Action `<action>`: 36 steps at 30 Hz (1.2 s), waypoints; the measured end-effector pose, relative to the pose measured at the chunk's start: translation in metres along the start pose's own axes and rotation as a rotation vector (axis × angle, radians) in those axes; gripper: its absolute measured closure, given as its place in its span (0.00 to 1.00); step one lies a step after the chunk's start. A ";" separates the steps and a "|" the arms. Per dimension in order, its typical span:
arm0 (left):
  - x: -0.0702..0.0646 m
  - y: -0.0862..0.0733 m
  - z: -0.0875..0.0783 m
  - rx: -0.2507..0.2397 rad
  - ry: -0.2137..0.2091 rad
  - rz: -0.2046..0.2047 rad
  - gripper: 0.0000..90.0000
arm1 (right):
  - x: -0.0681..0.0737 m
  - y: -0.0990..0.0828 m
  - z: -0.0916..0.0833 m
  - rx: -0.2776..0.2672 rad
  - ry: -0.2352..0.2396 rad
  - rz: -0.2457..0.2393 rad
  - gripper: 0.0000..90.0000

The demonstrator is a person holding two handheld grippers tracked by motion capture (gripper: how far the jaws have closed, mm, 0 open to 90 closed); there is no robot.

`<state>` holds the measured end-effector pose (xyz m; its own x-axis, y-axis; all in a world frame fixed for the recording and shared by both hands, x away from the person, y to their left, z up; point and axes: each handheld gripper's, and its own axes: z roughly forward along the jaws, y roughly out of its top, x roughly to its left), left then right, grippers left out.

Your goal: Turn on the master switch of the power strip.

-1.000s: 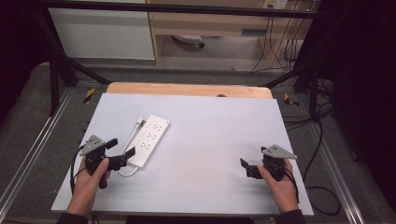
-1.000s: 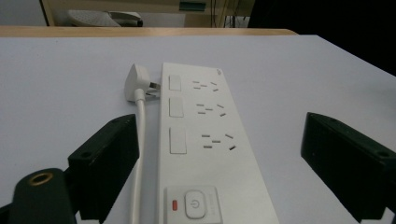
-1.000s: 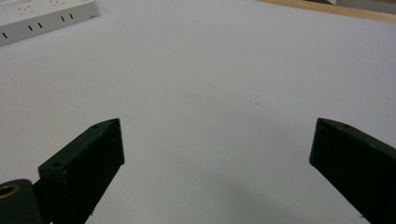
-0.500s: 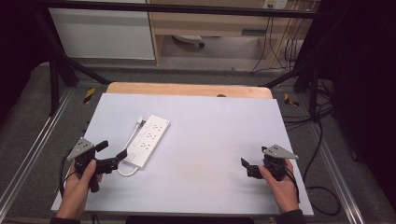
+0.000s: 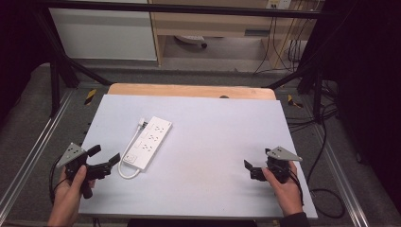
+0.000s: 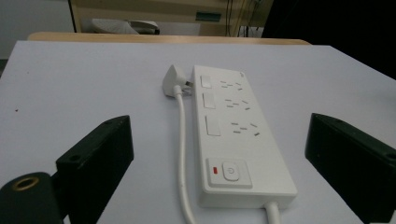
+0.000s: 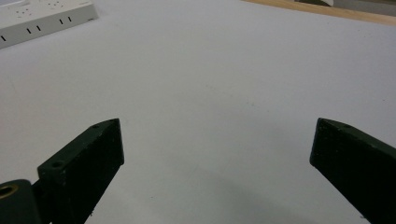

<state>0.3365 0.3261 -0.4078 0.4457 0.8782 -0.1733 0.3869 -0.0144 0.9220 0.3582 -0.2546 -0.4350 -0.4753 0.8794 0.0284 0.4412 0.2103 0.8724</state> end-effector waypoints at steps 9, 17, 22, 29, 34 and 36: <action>0.009 -0.004 -0.007 0.004 0.012 -0.005 0.08 | 0.000 0.000 0.000 0.000 0.001 0.003 0.04; 0.019 -0.010 -0.011 0.022 0.027 -0.005 0.08 | 0.000 0.000 0.000 0.000 0.000 0.002 0.04; 0.025 -0.015 -0.012 0.047 0.039 -0.002 0.08 | -0.001 0.000 0.000 -0.002 -0.003 0.000 0.04; 0.030 -0.021 -0.011 0.080 0.053 0.003 0.09 | -0.002 -0.001 0.001 0.002 -0.009 -0.004 0.03; 0.028 -0.024 -0.006 0.129 0.055 0.020 0.09 | -0.003 -0.002 0.002 0.009 -0.015 -0.005 0.03; 0.027 -0.025 -0.004 0.152 0.060 0.039 0.09 | -0.004 -0.003 0.004 0.017 -0.018 -0.003 0.03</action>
<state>0.3356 0.3521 -0.4343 0.4153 0.9026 -0.1132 0.4899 -0.1171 0.8639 0.3620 -0.2569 -0.4396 -0.4629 0.8862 0.0168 0.4525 0.2199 0.8642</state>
